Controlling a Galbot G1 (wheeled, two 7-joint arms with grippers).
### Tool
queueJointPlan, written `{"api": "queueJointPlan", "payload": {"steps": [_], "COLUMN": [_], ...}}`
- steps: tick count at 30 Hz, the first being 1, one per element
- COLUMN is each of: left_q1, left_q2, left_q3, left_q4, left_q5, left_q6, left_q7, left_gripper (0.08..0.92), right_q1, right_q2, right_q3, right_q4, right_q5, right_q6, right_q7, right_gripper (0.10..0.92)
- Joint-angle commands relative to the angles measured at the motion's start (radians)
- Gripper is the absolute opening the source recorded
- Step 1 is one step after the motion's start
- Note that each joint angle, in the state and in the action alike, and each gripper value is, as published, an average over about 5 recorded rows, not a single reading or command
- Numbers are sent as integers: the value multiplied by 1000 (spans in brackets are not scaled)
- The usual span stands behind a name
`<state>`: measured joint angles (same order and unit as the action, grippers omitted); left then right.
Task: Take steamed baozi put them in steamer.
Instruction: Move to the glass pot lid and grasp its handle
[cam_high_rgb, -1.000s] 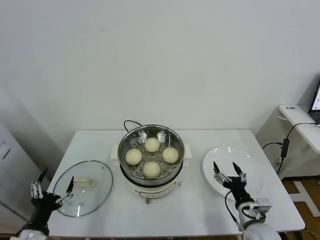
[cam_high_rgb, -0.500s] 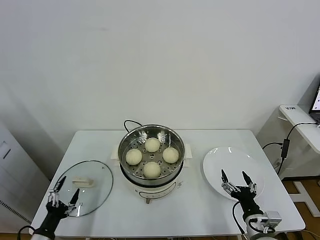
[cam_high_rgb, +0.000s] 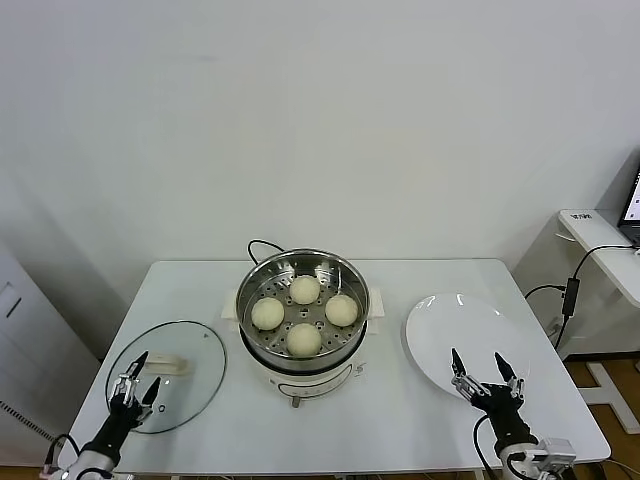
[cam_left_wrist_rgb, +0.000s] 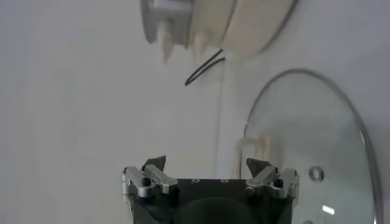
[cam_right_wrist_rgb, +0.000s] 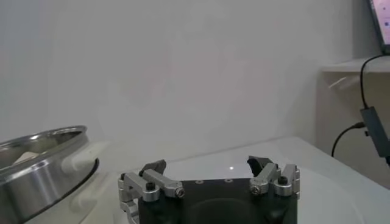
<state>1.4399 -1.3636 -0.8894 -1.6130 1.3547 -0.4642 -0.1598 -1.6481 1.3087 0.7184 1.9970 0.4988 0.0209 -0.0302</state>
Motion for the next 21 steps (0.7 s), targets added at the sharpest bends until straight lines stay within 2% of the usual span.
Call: {"api": "queueJointPlan", "payload": {"steps": [1,15,18,21], "left_q1": [-135,-201,-205,-212], "left_q2": [23,38,39,38], "left_q3": [21,70,76,79], "left_q4": [151,180,180,190], "left_q5": [103,108,98,85], "left_q6": [26,91,99,97], "left_q7": [-32,-43,-31,-23], "left_gripper": [823,822,803,746], "right_q1": [-18,-38,-38,-37], "right_q2": [9,21,22,21], "right_q3": [13,27,27,27], "right_q4": [10,13,12,11], "right_q5": [-4,-18,-22,-24], "right_q6": [3,15,16,17], "right_q7": [-5,-15,-16,-15], "right_gripper": [823,823,823,823]}}
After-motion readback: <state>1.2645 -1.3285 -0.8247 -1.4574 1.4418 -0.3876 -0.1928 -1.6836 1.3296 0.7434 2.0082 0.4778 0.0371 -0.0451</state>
